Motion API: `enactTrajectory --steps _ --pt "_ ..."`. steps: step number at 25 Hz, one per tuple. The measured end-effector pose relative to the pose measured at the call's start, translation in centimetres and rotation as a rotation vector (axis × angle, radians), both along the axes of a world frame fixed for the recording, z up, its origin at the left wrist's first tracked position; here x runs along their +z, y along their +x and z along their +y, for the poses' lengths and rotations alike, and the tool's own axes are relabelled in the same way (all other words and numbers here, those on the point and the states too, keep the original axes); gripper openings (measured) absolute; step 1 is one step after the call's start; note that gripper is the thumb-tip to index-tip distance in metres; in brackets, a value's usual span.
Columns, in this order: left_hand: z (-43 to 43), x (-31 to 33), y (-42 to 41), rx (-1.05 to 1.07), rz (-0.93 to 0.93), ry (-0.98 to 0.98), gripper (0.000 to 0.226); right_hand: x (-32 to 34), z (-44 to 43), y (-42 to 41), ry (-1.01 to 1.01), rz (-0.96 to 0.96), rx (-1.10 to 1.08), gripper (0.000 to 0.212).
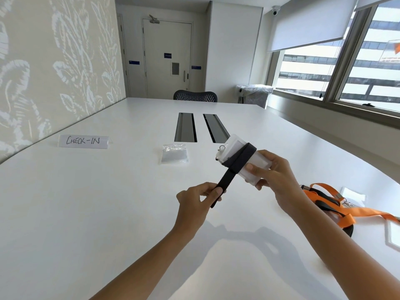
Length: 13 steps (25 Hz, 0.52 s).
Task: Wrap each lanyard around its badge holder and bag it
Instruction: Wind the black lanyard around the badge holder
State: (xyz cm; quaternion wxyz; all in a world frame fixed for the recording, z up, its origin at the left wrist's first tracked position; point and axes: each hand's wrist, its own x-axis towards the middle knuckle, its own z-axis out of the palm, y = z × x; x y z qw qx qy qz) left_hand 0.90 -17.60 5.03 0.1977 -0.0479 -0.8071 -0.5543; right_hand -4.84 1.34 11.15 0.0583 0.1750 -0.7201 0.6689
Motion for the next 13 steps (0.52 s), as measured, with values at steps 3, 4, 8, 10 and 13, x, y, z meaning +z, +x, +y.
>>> enactTrajectory --steps 3,4,8,10,13 --pt "0.3 -0.1 0.2 -0.018 -0.038 0.019 0.02 -1.0 -0.1 -0.3 0.044 0.05 -0.113 0.015" --pt "0.4 -0.1 0.3 -0.03 -0.063 0.033 0.02 -1.5 -0.2 -0.4 0.068 0.077 -0.161 0.015" --pt "0.5 0.1 0.2 -0.074 -0.157 0.116 0.019 -2.7 -0.6 -0.2 0.123 0.14 -0.285 0.017" --pt "0.4 0.3 0.2 -0.09 -0.184 0.152 0.02 -2.8 -0.7 0.0 0.167 0.171 -0.318 0.018" --pt "0.1 1.0 0.2 -0.126 -0.201 0.196 0.021 -2.8 -1.2 0.6 0.315 0.29 -0.377 0.021"
